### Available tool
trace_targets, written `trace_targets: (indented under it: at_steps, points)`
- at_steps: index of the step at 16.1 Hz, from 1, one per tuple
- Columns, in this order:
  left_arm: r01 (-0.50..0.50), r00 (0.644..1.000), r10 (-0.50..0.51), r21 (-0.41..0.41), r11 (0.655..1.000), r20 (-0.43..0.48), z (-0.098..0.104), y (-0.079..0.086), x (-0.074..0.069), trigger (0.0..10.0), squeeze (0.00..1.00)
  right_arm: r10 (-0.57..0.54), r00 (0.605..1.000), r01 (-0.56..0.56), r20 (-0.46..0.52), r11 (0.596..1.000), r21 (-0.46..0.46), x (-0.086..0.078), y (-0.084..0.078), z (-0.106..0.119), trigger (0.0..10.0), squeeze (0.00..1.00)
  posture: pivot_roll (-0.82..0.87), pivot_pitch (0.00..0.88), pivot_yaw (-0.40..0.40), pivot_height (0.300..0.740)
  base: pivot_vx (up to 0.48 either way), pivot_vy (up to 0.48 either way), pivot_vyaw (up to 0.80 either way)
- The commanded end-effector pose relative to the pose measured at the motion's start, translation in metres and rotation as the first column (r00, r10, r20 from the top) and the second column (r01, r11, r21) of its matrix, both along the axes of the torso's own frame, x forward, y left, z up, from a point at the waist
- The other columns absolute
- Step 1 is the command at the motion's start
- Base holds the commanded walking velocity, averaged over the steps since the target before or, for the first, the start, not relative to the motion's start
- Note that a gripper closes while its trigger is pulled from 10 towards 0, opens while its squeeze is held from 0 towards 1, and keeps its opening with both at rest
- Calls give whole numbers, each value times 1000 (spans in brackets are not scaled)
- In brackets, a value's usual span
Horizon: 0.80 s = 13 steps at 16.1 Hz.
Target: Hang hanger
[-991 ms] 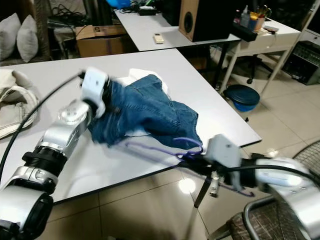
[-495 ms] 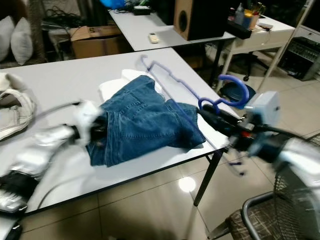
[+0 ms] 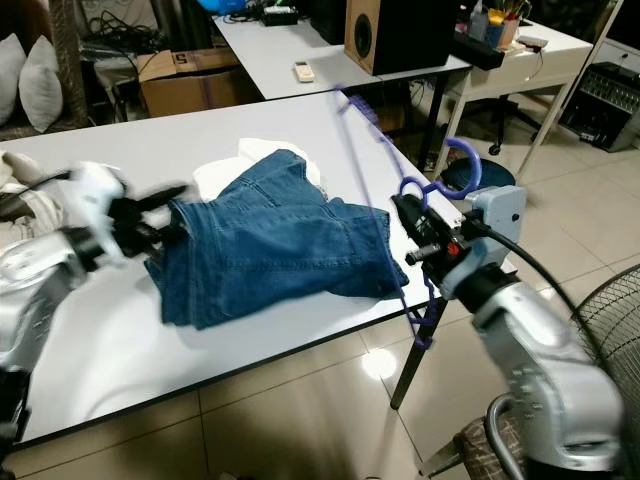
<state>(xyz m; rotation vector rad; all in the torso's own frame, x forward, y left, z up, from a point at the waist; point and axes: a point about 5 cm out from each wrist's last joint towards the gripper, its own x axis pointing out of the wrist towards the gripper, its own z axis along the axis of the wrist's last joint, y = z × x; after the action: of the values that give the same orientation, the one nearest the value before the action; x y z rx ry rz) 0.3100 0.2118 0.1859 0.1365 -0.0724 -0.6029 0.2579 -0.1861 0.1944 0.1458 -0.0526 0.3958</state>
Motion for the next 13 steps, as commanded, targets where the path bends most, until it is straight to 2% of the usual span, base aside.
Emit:
trace_targets:
  at_steps: [1,2,3,4,6,7,8,9,10,11,12,13]
  points:
    - [-48,999,49,-25,999,22,5,3,-1,10000,839,-29,999,30,39,999,-16,1,2,8,10000,0,-141,0,66,740,0,0,0]
    - [-138,988,143,-81,987,60,7,0,-6,10000,455,-69,997,70,46,997,-18,1,6,9,10000,0,-159,0,73,740,0,0,0]
    - [-199,974,210,-120,973,86,10,-4,-8,10000,408,-87,995,89,51,996,-32,-1,12,10,10000,0,-169,0,72,740,0,0,0]
    - [-152,983,164,-139,979,80,11,-20,-10,10000,255,-92,995,93,27,995,-47,-5,19,5,10000,0,-169,0,69,740,0,240,0]
    - [-41,998,45,-94,995,42,4,-42,-16,10000,188,-87,996,87,1,994,-61,-9,24,-1,10000,0,-168,0,68,740,0,276,0]
    - [51,999,-51,5,999,-2,-6,-51,-24,10000,133,-92,996,91,-8,993,-69,-8,23,-4,10000,0,-146,0,51,740,0,0,0]
    - [198,978,-189,116,973,-84,-18,-56,-35,10000,118,-96,995,95,-16,993,-75,-5,21,-7,10000,0,-134,0,43,740,0,0,0]
    - [292,954,-271,195,936,-127,-23,-52,-41,10000,267,-103,995,101,-20,992,-80,0,20,-8,10000,0,-134,0,43,740,0,0,0]
    - [328,943,-285,331,885,-173,-28,-43,-40,10000,1000,-103,995,101,-16,991,-92,3,21,-8,10000,0,-131,0,45,740,0,0,0]
    - [340,938,-282,386,858,-199,-28,-36,-39,10000,1000,-100,995,98,-12,990,-100,4,22,-7,10000,0,-139,0,51,740,0,0,0]
    - [362,930,-285,450,816,-232,-26,-24,-37,10000,1000,-94,996,92,-6,989,-115,5,23,-6,10000,0,-149,0,61,740,0,0,0]
    - [394,917,-302,468,791,-262,-17,-12,-37,10000,1000,-91,996,90,-1,988,-123,3,21,-5,10000,0,-151,0,64,740,0,0,0]
